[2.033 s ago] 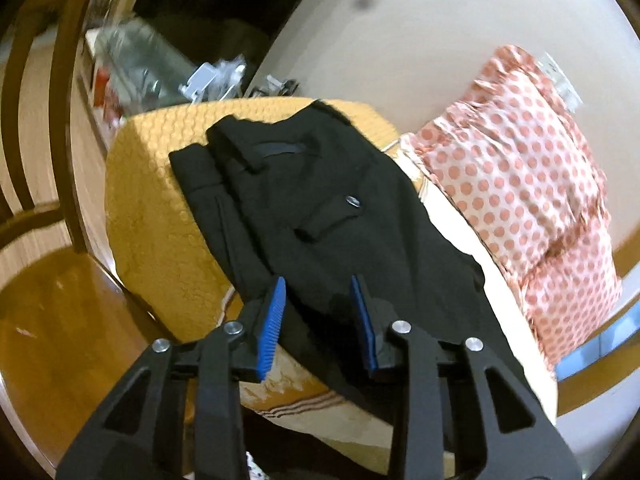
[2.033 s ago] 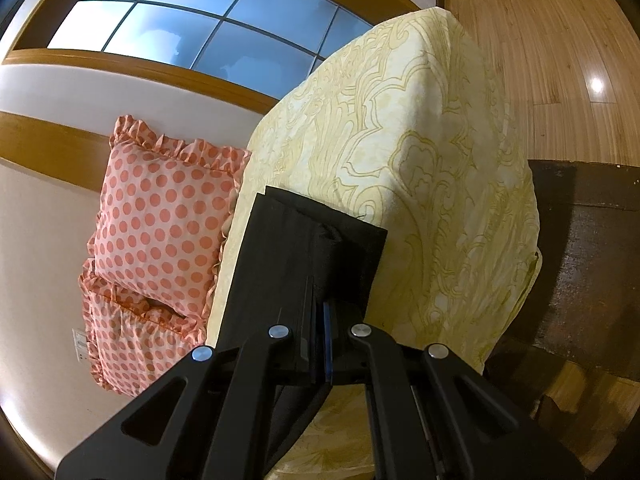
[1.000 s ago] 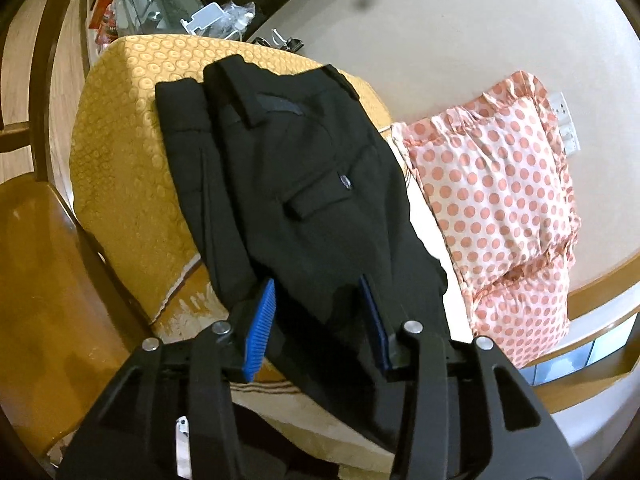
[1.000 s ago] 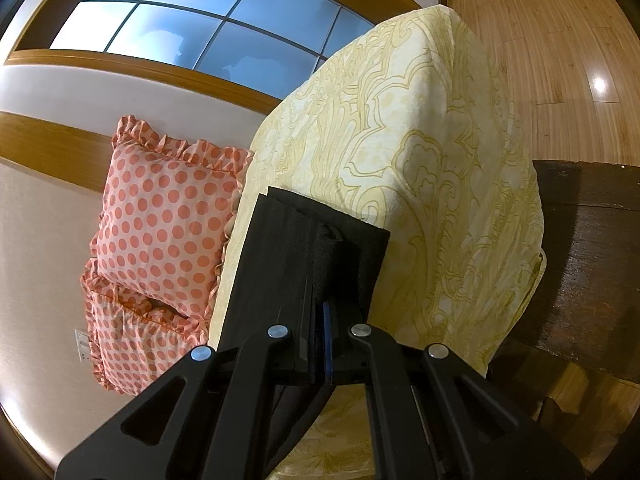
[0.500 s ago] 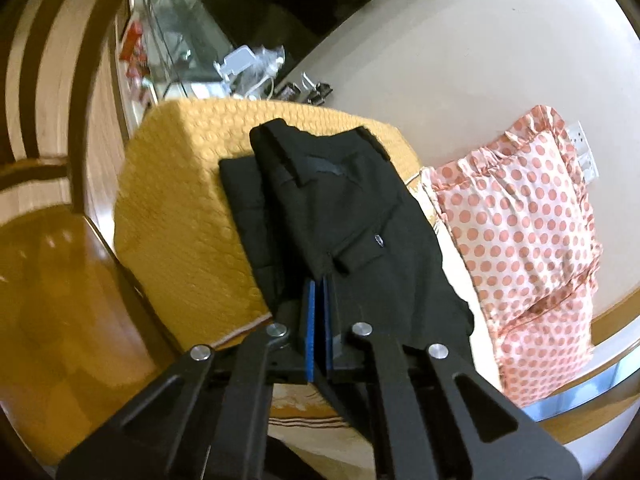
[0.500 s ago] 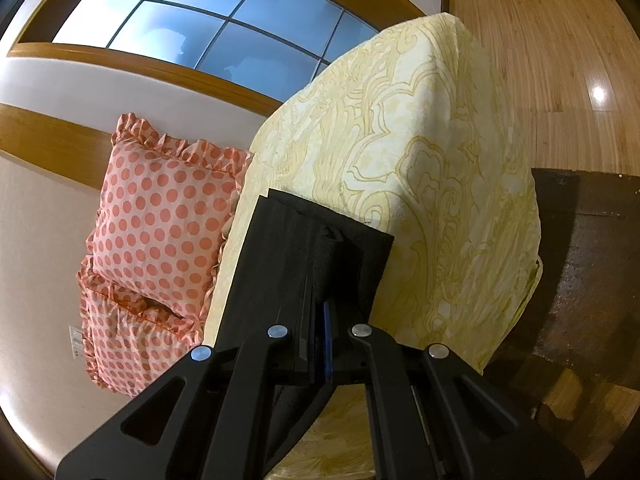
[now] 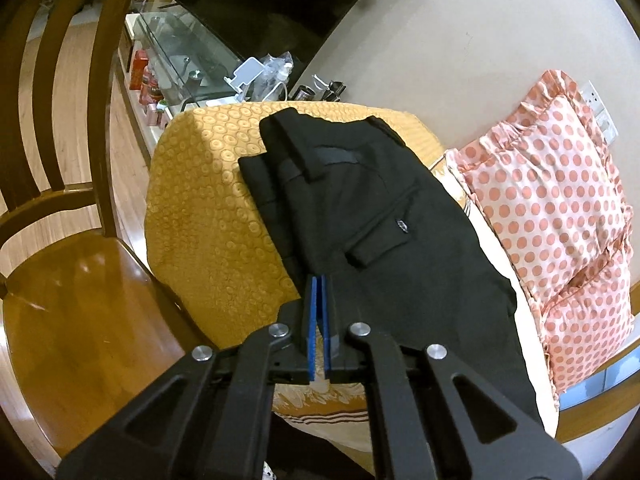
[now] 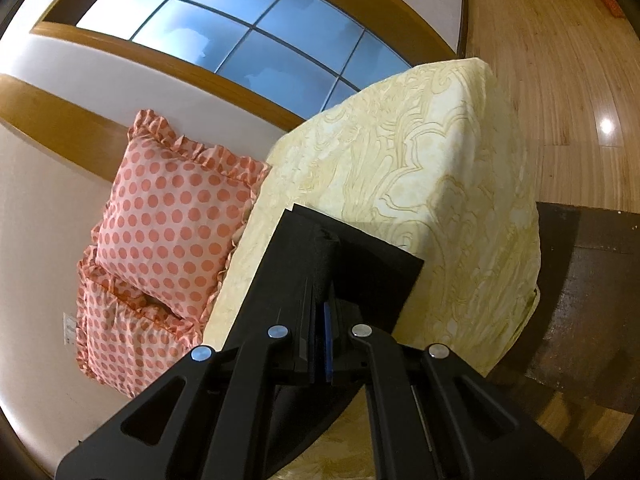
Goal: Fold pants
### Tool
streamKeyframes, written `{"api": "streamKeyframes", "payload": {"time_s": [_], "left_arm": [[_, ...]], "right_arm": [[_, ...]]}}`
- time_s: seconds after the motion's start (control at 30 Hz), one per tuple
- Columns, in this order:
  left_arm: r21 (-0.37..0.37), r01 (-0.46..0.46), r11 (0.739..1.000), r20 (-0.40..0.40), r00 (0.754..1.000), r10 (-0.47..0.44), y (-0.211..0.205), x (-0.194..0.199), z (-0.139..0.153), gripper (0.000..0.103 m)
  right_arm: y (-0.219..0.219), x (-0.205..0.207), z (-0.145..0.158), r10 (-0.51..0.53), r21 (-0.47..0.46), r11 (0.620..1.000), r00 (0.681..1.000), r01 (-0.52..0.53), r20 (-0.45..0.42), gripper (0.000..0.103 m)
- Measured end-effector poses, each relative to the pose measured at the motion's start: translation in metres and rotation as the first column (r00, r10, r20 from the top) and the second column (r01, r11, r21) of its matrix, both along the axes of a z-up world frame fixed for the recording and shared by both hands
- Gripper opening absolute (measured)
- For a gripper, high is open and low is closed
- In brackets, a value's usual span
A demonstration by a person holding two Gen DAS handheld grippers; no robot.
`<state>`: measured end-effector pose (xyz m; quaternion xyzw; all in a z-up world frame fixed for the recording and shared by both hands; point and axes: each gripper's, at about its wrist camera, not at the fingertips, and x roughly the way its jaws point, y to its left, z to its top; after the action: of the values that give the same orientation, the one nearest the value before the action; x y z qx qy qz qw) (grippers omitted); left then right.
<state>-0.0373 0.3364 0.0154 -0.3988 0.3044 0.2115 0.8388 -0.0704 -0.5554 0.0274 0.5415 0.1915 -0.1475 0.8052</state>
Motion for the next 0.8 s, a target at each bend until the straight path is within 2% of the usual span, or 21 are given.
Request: {"api": "streamKeyframes", "payload": {"time_s": [0.07, 0.17, 0.23, 0.37, 0.57, 0.63, 0.67, 0.7, 0.73, 0.77, 0.8], "left_arm": [[-0.005, -0.002, 1.0, 0.003, 1.0, 0.002, 0.0, 0.0, -0.001, 0.002], [0.002, 0.01, 1.0, 0.003, 1.0, -0.01, -0.003, 0.0, 0.001, 0.003], [0.012, 0.018, 1.0, 0.003, 1.0, -0.018, -0.004, 0.0, 0.002, 0.004], [0.0, 0.017, 1.0, 0.004, 1.0, -0.017, -0.002, 0.001, -0.002, 0.005], [0.015, 0.02, 1.0, -0.003, 1.0, -0.02, -0.002, 0.003, -0.002, 0.005], [0.03, 0.012, 0.999, -0.006, 1.0, -0.011, -0.003, 0.002, 0.0, 0.009], [0.045, 0.004, 0.999, -0.011, 1.0, -0.004, -0.003, 0.001, 0.002, 0.016], [0.066, -0.005, 0.998, -0.016, 1.0, 0.006, -0.005, 0.0, 0.005, 0.025], [0.1, -0.019, 0.995, -0.015, 1.0, 0.021, -0.007, -0.002, 0.01, 0.029], [0.123, -0.026, 0.992, -0.012, 1.0, 0.027, -0.009, -0.004, 0.014, 0.035], [0.154, -0.028, 0.988, -0.005, 1.0, 0.029, -0.013, -0.005, 0.021, 0.037]], "right_arm": [[-0.003, 0.003, 0.002, 0.002, 0.003, 1.0, 1.0, -0.002, 0.006, 0.003], [-0.004, -0.003, 0.017, -0.007, -0.034, 0.999, 0.998, 0.009, 0.06, 0.003], [-0.003, -0.004, 0.019, -0.021, -0.065, 0.998, 0.999, 0.023, 0.03, 0.003], [0.0, -0.008, -0.003, -0.049, -0.047, 0.998, 0.998, 0.047, -0.032, 0.003], [0.0, -0.008, -0.011, -0.04, -0.044, 0.998, 0.997, 0.037, -0.06, 0.003], [0.0, -0.01, -0.01, -0.037, -0.053, 0.998, 0.997, 0.033, -0.068, 0.004], [-0.001, -0.012, -0.008, -0.034, -0.058, 0.998, 0.996, 0.029, -0.077, 0.005], [-0.001, -0.014, -0.005, -0.04, -0.069, 0.997, 0.996, 0.035, -0.08, 0.009], [-0.002, -0.02, 0.0, -0.075, -0.1, 0.993, 0.993, 0.066, -0.088, 0.012], [-0.003, -0.025, 0.004, -0.111, -0.129, 0.987, 0.989, 0.098, -0.096, 0.024], [-0.004, -0.031, 0.008, -0.144, -0.157, 0.979, 0.985, 0.128, -0.097, 0.046]]}}
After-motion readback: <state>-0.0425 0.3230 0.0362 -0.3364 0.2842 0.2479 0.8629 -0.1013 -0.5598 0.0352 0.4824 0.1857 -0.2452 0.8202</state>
